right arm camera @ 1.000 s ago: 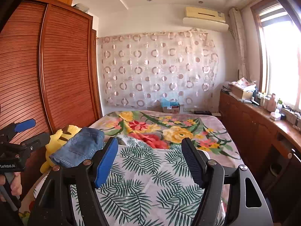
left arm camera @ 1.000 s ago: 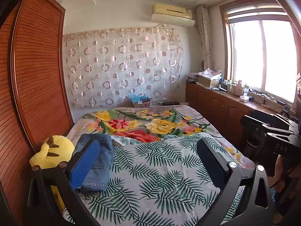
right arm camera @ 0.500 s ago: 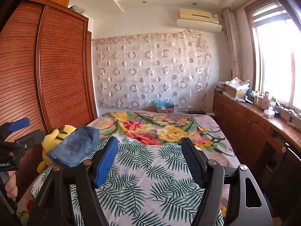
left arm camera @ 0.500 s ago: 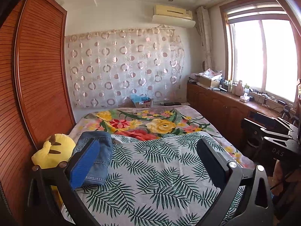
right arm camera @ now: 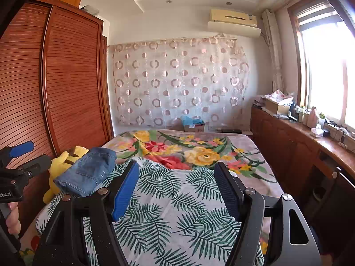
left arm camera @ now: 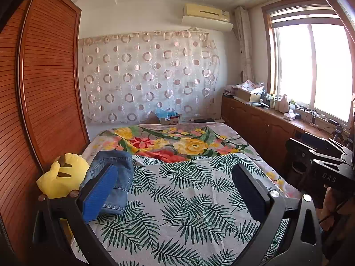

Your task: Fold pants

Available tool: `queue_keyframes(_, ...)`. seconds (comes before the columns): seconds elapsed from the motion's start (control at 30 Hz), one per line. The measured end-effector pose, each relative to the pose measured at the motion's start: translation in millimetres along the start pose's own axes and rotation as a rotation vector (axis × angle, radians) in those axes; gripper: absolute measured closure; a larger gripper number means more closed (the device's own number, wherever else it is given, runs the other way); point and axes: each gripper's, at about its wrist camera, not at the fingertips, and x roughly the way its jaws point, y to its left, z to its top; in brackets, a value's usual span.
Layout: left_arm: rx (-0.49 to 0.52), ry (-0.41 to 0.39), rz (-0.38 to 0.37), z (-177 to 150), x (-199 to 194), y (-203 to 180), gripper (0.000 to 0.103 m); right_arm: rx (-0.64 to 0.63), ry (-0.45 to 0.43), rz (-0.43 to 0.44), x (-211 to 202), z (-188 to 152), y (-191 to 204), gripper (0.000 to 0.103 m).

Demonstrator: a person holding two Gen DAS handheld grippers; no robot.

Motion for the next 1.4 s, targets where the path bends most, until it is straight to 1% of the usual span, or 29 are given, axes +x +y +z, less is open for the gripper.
queue_keyframes(0.3, -0.007, 0.000, 0.013, -2.7, 1.5, 7.8, 0.000, -0.002, -0.004, 0.004, -2.3, 1.3, -3.3, 0.031)
queue_keyframes(1.4, -0.008, -0.002, 0.011, -0.8, 0.0, 10.9, 0.000, -0.005, -0.008, 0.011, -4.3, 3.2, -4.1, 0.031)
